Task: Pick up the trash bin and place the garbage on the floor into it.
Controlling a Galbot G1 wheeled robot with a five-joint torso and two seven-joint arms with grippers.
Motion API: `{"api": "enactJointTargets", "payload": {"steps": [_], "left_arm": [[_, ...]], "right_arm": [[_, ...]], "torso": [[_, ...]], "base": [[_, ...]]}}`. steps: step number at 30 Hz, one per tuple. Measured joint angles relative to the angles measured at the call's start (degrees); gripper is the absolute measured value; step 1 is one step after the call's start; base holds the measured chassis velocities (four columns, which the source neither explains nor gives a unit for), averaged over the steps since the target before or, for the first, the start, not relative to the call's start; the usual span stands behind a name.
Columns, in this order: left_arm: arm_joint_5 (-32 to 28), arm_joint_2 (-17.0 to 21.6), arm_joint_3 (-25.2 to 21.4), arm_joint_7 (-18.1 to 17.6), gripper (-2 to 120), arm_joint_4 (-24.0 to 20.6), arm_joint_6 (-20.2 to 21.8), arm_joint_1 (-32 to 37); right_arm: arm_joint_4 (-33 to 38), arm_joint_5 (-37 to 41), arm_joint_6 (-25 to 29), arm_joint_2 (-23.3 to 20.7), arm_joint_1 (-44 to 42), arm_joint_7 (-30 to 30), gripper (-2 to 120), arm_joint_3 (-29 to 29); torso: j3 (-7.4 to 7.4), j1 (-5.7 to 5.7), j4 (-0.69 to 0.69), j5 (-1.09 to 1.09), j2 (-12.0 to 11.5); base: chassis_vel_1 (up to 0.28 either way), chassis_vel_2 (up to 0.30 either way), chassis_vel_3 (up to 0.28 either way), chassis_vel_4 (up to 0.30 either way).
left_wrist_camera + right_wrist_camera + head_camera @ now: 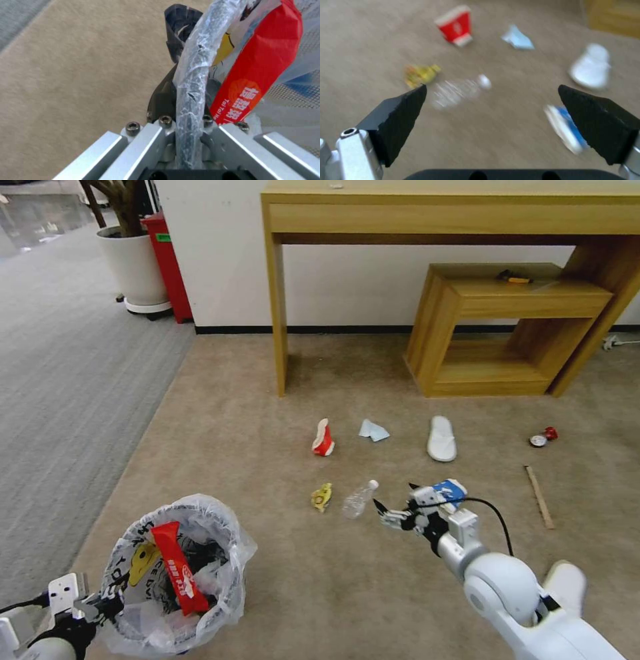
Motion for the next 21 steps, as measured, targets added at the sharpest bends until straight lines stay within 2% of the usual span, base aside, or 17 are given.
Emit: {"api": "enactJointTargets", "payload": {"steps": [7,10,12,14,15,19,21], "left_arm": [[-0.04,0.0,-0.22,0.11,0,-0.01,0.0,0.19],[-0.1,0.0,-0.06,0.14,0,0.0,0.0,0.23],[-0.09,-0.1,0.29,0.15,0,-0.11,0.0,0.18],[-0.07,-0.2,0.47,0.12,0,-0.26,0.0,0.16],[-0.09,-0.28,0.53,0.11,0,-0.41,0.0,0.17],[0.03,-0.4,0.55,0.12,0,-0.63,0.0,0.29],[0.49,-0.49,0.65,0.0,0,-0.61,0.0,0.42]], "right_arm": [[-4.0,-2.99,3.65,-0.13,-5.5,-1.56,100,4.87],[-5.8,-4.37,4.46,-0.22,-7.52,-3.02,100,6.98],[-7.58,-4.85,5.48,-0.05,-9.8,-3.69,100,8.12],[-9.1,-5.07,6.59,0.16,-11.43,-3.87,100,9.01],[-10.14,-5.18,7.38,0.29,-12.68,-4.12,100,9.7],[-13.23,-4.32,9.3,0.75,-16.19,-5.4,100,10.81],[-15.79,-3.16,10.41,1.65,-17.06,-5.61,100,10.75]], "torso": [[0.0,0.0,-0.01,0.03,0.0],[0.0,0.0,0.0,-0.06,0.0],[0.0,0.0,0.0,0.05,0.0],[0.01,0.0,0.0,0.03,0.0],[0.01,0.0,-0.01,-0.04,0.0],[0.0,0.0,-0.02,0.04,0.0],[0.0,0.0,-0.02,-0.09,-0.01]], "base": [[-0.283,-0.287,0.299,0.308],[-0.357,-0.332,0.33,0.332],[-0.306,-0.323,0.328,0.295],[-0.223,-0.288,0.272,0.265],[-0.223,-0.288,0.143,0.207],[-0.048,-0.093,0.07,0.079],[0.023,0.04,-0.031,-0.017]]}}
